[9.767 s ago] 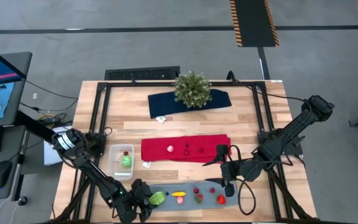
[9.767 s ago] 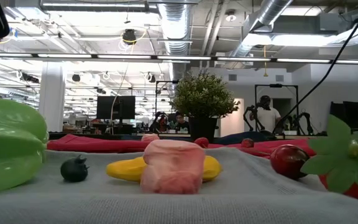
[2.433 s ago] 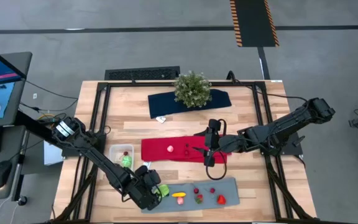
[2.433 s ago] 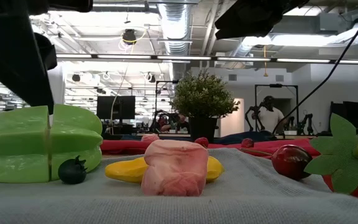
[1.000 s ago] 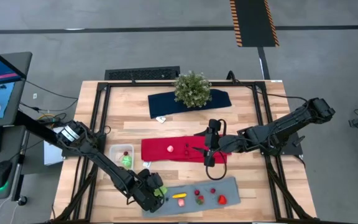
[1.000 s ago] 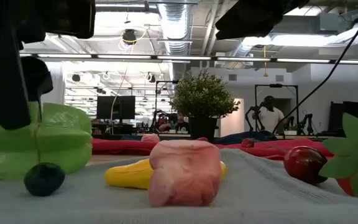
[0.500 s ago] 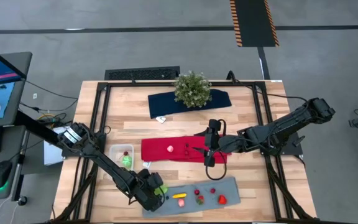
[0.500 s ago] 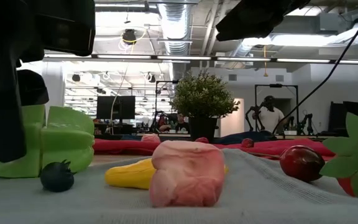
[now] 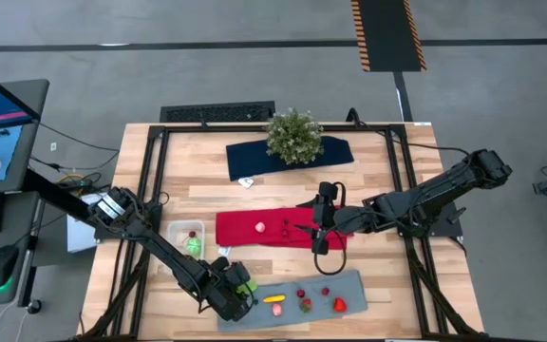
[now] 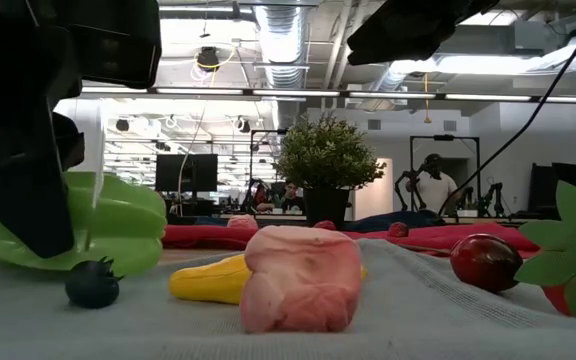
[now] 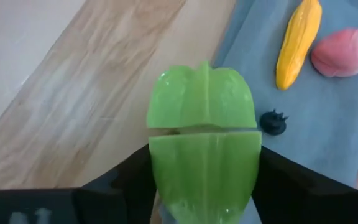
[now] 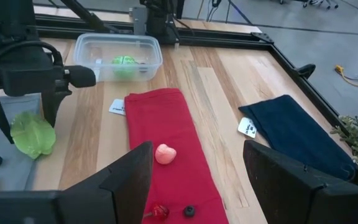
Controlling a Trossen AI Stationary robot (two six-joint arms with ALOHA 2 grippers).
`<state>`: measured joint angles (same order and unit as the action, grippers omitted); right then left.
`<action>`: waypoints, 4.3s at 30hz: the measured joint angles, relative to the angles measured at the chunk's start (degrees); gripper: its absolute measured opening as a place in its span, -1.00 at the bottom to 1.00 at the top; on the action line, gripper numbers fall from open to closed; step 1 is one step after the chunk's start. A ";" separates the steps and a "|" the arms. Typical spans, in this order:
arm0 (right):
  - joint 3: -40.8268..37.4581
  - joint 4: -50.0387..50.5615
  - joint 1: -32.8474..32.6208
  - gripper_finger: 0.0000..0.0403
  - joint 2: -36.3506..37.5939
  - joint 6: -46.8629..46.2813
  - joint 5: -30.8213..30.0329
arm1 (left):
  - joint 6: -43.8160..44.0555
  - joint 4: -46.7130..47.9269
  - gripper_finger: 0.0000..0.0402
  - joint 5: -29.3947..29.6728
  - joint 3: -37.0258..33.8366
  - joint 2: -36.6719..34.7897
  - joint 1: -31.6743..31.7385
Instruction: Pick and placing Produce into tupperware
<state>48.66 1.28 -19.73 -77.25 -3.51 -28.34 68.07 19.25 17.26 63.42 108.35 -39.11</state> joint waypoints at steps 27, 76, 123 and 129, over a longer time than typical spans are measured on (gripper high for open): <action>0.00 -0.09 0.00 0.37 0.00 0.02 0.00 | 1.03 5.95 0.04 4.61 0.59 -3.13 -0.93; 0.00 -0.02 0.00 0.37 0.00 0.00 0.00 | 51.67 49.42 0.04 2.94 -6.19 -17.35 -16.21; -0.02 -0.02 0.00 0.37 0.00 0.00 0.00 | 29.46 28.67 0.41 25.66 -9.18 -21.15 -14.76; -0.02 -0.02 0.00 0.37 0.00 0.02 0.00 | 15.79 18.40 0.41 29.36 -9.16 -21.15 -12.68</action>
<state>48.64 1.26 -19.73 -77.25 -3.49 -28.34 83.86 37.64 46.62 54.26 87.20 -51.79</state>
